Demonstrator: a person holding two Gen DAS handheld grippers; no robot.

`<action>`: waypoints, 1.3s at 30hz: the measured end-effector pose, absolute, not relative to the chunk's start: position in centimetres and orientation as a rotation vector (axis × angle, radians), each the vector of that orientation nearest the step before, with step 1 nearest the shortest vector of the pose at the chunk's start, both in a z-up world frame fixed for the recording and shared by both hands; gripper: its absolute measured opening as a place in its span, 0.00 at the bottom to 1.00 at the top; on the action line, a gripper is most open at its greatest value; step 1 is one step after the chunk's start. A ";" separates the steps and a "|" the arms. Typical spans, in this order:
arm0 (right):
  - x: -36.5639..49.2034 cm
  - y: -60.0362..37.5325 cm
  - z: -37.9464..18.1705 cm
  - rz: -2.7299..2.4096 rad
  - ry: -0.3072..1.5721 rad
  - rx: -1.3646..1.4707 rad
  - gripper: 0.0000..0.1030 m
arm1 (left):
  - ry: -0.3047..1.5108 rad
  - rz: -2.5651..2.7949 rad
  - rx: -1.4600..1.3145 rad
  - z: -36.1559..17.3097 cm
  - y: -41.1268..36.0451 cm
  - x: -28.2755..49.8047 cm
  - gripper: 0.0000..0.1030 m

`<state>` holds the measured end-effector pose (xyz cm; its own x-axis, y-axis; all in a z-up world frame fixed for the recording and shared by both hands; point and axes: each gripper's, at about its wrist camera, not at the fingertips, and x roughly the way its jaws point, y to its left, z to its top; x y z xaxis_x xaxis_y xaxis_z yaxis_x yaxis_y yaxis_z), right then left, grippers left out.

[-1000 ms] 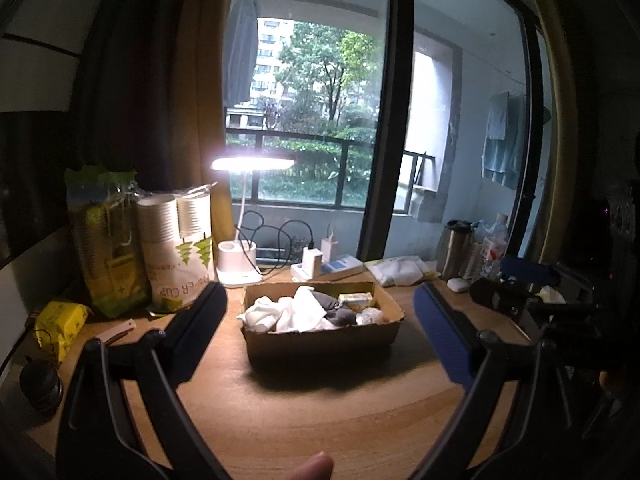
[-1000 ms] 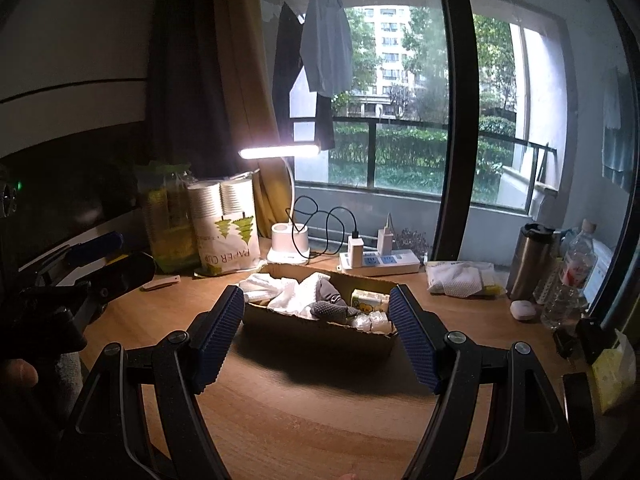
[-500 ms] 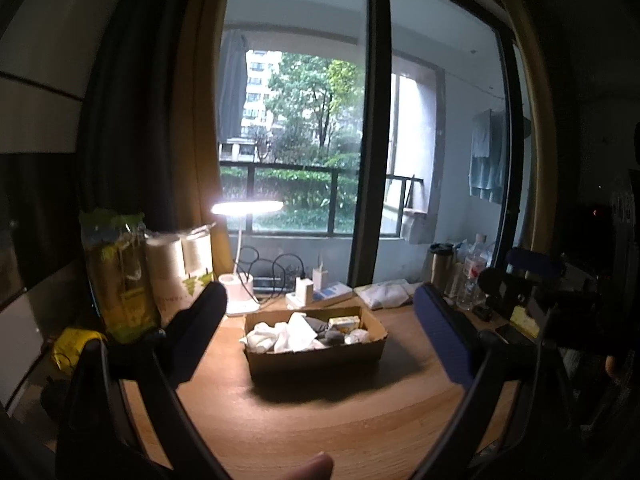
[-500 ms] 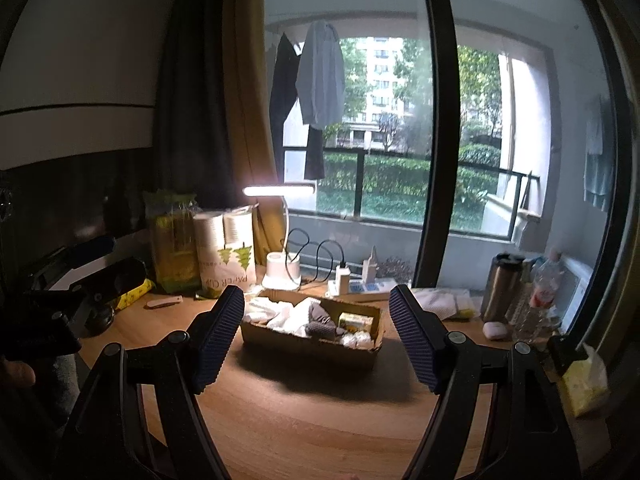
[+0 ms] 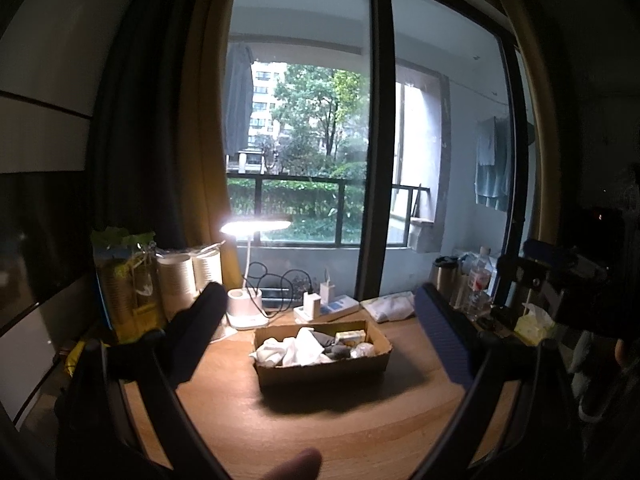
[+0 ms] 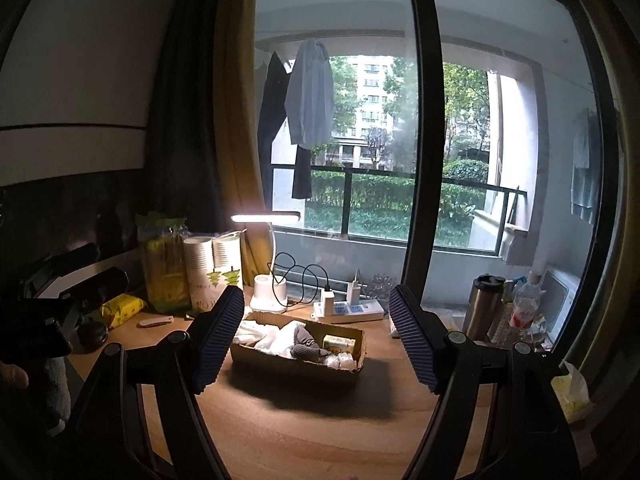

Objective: Organize soft objects

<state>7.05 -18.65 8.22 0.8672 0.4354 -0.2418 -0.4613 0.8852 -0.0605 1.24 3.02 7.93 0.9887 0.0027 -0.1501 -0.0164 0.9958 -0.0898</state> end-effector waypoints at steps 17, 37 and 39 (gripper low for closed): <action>7.1 -19.3 8.1 0.479 0.238 -0.091 0.83 | 0.144 0.088 -0.054 8.0 2.7 1.3 0.99; 7.2 -19.4 8.3 0.468 0.242 -0.092 0.83 | 0.135 0.072 -0.033 8.4 2.0 1.4 0.99; 7.3 -19.4 8.3 0.467 0.242 -0.092 0.83 | 0.131 0.072 -0.031 8.4 2.0 1.3 0.99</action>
